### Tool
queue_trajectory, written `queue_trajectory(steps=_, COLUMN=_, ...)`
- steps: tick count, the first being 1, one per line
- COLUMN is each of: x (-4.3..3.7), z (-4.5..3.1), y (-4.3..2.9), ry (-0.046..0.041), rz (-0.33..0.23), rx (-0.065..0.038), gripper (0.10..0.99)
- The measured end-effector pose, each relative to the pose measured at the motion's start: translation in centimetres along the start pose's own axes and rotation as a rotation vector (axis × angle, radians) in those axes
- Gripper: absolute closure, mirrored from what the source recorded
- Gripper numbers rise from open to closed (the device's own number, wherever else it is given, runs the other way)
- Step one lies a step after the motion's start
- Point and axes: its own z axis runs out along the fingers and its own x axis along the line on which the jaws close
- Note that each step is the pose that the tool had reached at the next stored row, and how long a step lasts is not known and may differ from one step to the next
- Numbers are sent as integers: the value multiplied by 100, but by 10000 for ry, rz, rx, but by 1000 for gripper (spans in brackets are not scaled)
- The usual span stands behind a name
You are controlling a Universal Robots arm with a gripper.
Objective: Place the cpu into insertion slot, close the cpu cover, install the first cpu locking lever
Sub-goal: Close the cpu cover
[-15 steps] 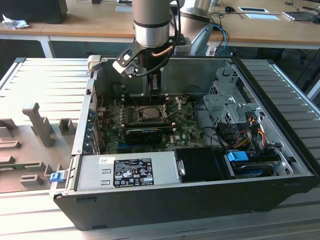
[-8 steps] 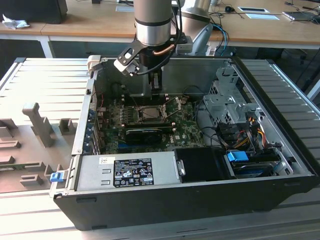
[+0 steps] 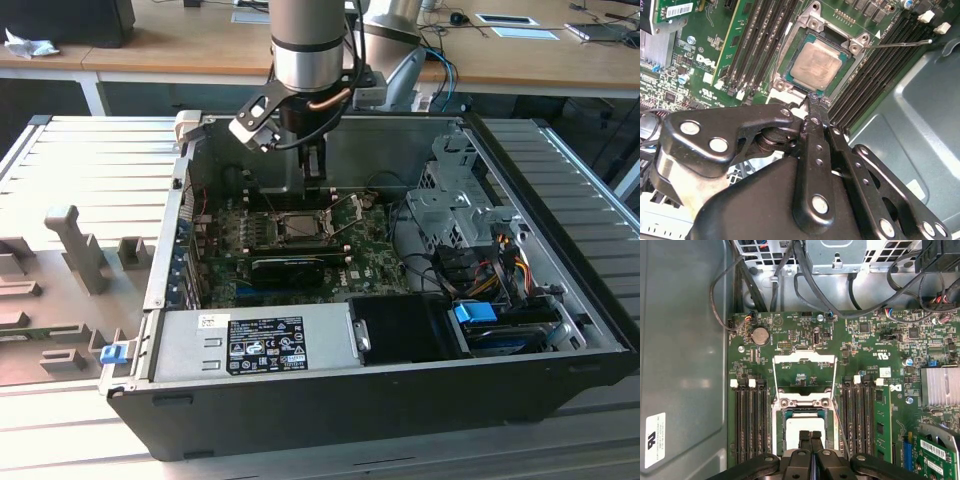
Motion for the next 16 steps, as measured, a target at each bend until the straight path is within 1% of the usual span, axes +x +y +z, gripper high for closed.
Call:
queue_trajectory(steps=13, x=1, z=-8, y=18, ry=0, rz=1, rx=0, gripper=980)
queue_trajectory(steps=15, x=1, z=-26, y=20, ry=-1, rz=1, rx=0, gripper=980)
queue_trajectory(steps=16, x=2, z=-56, y=23, ry=-2, rz=1, rx=1, gripper=980)
